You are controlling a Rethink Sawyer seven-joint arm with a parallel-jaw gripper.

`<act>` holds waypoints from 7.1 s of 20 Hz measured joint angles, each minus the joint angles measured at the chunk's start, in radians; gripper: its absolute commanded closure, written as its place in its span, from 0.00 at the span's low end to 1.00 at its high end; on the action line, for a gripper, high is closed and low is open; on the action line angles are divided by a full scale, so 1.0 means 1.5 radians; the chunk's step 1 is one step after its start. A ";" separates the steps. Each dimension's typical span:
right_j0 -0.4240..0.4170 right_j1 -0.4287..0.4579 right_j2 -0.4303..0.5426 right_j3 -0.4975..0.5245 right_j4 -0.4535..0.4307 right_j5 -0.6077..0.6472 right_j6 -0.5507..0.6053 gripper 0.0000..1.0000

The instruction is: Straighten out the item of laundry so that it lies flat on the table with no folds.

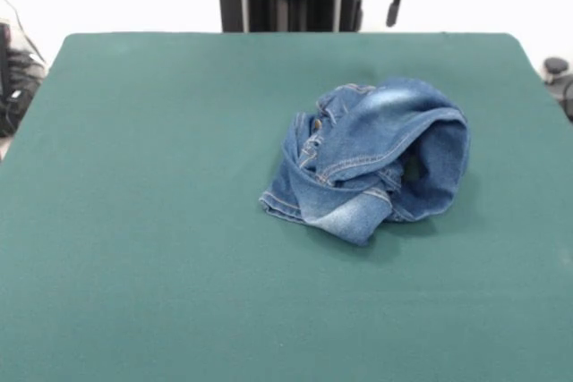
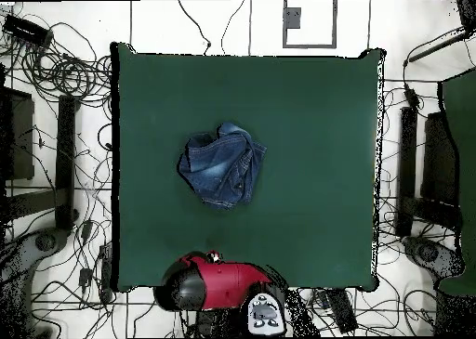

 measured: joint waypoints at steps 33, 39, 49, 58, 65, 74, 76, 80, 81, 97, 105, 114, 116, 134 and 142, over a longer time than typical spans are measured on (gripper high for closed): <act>-0.008 -0.275 0.077 -0.108 -0.023 0.276 0.000 0.00; 0.010 -0.234 0.078 -0.202 -0.041 0.291 0.000 0.00; 0.013 -0.146 0.080 -0.278 -0.062 0.272 0.000 0.00; 0.025 -0.074 0.076 -0.294 -0.104 0.250 0.000 0.00; 0.038 -0.043 0.069 -0.324 -0.150 0.235 0.000 0.00; 0.038 -0.031 0.069 -0.361 -0.221 0.214 0.000 0.00; 0.038 -0.029 0.069 -0.367 -0.230 0.211 0.000 0.00; 0.038 -0.022 0.070 -0.377 -0.247 0.201 0.000 0.00; 0.037 -0.021 0.070 -0.378 -0.248 0.200 0.000 0.00; 0.037 0.010 0.071 -0.392 -0.248 0.186 0.000 0.00; 0.037 0.040 0.071 -0.392 -0.248 0.177 0.000 0.00; 0.013 0.056 0.093 -0.390 -0.248 0.126 0.000 0.00; 0.005 0.055 0.103 -0.389 -0.248 0.118 0.000 0.00; -0.050 0.009 0.172 -0.352 -0.248 0.099 0.000 1.00; -0.075 -0.035 0.206 -0.301 -0.219 0.207 0.000 1.00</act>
